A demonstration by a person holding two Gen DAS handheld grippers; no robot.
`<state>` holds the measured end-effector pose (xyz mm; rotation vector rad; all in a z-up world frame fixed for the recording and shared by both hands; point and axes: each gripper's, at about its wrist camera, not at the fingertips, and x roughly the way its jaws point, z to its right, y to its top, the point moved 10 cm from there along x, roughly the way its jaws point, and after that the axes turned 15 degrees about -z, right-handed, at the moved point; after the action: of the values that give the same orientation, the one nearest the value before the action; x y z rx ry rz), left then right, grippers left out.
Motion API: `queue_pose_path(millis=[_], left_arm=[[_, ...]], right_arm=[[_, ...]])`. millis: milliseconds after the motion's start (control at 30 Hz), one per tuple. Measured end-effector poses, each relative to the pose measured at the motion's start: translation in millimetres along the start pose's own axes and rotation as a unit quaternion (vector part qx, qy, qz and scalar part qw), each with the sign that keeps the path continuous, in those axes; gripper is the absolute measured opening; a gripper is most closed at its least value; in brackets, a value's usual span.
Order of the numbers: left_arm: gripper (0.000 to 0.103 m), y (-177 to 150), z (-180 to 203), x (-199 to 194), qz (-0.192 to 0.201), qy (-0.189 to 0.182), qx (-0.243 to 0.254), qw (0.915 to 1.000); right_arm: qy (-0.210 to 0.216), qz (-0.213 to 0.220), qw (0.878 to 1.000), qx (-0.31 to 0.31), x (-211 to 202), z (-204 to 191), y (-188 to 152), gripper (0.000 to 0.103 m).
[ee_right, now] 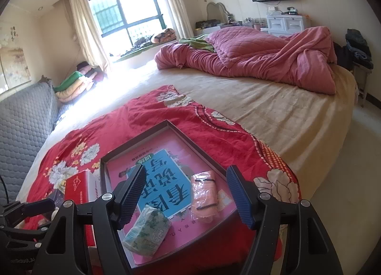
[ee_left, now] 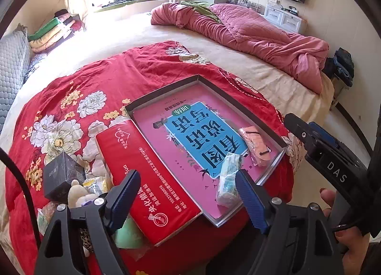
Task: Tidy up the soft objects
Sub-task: 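Open both tools to drop the wipe pack and mask into the tray, then move both tools back over the remaining pile of items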
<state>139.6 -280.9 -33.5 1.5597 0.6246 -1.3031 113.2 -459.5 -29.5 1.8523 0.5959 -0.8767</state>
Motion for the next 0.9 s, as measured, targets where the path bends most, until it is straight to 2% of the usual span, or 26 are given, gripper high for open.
queue_pose_path(millis=[167, 500, 900], left_arm=[[0.081, -8.9, -4.1, -10.5, 0.010, -0.006, -0.004, 0.9999], [0.082, -24.5, -30.8, -35.7, 0.035, -0.005, -0.030, 0.9989], [0.082, -48.3, -65.6, -61.9, 0.049, 0.023, -0.057, 0.9969]], right_arm=[[-0.009, 0.013, 0.999, -0.034, -13.1, -16.5, -1.2, 0.076], [-0.008, 0.034, 0.996, -0.079, -44.5, -47.7, -3.1, 0.077], [0.031, 0.042, 0.991, -0.122, -76.3, -101.8, -12.3, 0.078]])
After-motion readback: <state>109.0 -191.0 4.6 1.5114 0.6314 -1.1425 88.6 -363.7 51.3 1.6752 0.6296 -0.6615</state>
